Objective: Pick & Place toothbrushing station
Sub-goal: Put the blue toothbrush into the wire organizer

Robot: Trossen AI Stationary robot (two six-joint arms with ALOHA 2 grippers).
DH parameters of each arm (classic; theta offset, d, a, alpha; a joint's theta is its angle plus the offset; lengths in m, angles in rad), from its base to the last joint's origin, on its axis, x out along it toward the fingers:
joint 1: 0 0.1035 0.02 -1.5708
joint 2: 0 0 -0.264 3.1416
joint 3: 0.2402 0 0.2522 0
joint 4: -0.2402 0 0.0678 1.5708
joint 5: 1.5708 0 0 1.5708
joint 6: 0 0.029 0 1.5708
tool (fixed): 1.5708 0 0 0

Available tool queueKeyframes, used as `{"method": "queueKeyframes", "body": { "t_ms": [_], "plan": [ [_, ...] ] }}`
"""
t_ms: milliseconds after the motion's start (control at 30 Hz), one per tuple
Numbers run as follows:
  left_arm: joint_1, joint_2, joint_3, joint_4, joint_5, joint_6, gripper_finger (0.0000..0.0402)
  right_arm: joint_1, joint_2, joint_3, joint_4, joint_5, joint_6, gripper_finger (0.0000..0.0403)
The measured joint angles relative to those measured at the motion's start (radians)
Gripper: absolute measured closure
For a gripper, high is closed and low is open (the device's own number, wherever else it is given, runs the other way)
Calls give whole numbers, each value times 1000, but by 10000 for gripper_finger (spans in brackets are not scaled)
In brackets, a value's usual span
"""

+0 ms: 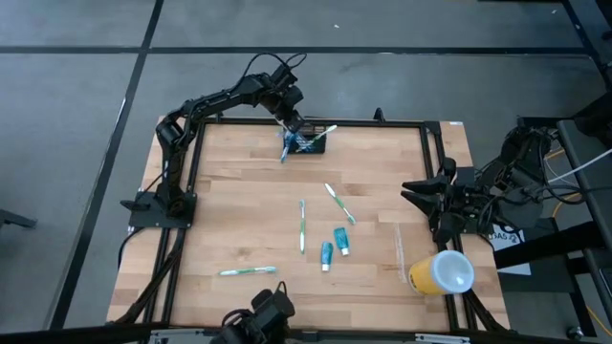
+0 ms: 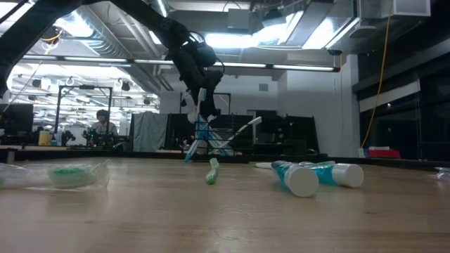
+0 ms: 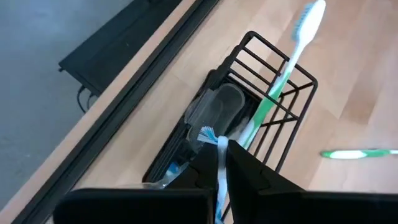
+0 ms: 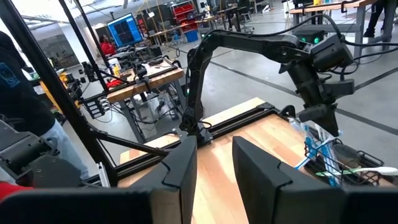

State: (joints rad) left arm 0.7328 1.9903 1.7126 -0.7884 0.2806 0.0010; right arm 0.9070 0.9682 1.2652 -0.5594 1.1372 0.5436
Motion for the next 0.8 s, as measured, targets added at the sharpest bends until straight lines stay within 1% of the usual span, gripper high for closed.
{"method": "queueKeyframes", "body": {
  "t_ms": [67,200,267,367,533,633,733,800],
  "plan": [
    [-7,-3,1,-11,-12,-2,395,0,4,0,0,0,0,298],
    [-9,-9,2,-74,15,-26,395,0,12,0,0,-4,23,298],
    [-11,-22,0,-129,22,-16,395,0,19,0,-1,-8,32,298],
    [-15,-40,-3,-154,0,-7,395,0,27,0,-1,-12,38,298],
    [4,-50,-3,-209,11,41,395,0,28,0,-2,-11,43,298],
    [6,-50,-3,-205,-8,58,395,0,28,0,-2,-11,43,298],
    [10,-50,-3,-199,19,74,395,0,28,0,-2,-11,43,298],
    [12,-50,-4,-180,-11,76,395,0,28,0,-2,-10,43,298]
  ]
}}
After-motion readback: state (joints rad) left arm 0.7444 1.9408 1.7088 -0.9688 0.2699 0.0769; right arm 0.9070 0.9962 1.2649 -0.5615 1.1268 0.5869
